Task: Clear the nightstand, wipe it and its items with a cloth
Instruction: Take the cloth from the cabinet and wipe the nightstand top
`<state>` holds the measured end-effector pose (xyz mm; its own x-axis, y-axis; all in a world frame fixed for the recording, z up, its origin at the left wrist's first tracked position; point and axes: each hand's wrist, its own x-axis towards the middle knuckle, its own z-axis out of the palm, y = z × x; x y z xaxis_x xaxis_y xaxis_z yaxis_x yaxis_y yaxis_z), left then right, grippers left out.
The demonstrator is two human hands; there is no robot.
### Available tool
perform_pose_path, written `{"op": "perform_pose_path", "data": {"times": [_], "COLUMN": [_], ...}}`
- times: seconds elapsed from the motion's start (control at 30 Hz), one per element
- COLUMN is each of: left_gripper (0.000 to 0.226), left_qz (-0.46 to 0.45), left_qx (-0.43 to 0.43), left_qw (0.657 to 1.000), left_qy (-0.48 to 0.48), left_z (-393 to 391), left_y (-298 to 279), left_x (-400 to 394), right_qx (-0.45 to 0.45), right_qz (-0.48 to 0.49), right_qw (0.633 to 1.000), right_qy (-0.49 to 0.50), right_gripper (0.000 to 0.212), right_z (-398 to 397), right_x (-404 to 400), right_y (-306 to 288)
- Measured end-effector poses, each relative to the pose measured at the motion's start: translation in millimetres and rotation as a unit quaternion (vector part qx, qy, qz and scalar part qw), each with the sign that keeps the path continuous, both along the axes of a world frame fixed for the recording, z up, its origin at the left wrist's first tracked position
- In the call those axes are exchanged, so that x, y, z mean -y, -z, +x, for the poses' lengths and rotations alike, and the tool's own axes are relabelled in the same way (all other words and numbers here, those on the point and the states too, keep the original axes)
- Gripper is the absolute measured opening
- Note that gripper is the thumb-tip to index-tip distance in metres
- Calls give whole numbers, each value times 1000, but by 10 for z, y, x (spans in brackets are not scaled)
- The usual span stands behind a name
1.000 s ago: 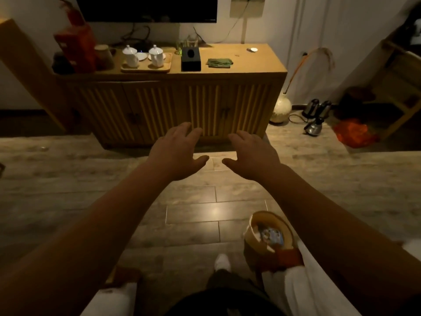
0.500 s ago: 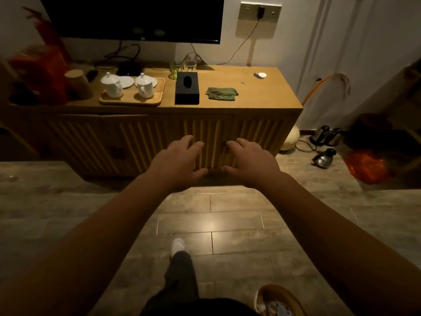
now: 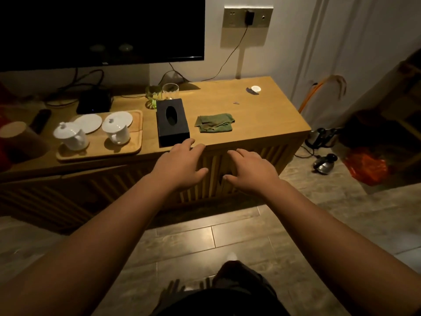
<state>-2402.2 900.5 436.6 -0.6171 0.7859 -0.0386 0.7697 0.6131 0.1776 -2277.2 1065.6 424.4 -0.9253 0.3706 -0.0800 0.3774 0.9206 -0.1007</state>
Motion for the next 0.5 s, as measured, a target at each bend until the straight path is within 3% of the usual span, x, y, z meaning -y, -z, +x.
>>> {"op": "perform_pose_path", "data": {"times": [0.5], "left_gripper": [63], "left_qz": [-94], "left_qx": [75], "left_qw": [993], "left_qy": [-8], "left_z": [-1923], "left_y": [881], "left_x": [-1905], "right_qx": [133], "right_qz": [-43], "right_qw": [989], "right_qy": [-44], "right_gripper": [53], "right_z": [-2149], "right_x": [-1957], "right_y": [838]}}
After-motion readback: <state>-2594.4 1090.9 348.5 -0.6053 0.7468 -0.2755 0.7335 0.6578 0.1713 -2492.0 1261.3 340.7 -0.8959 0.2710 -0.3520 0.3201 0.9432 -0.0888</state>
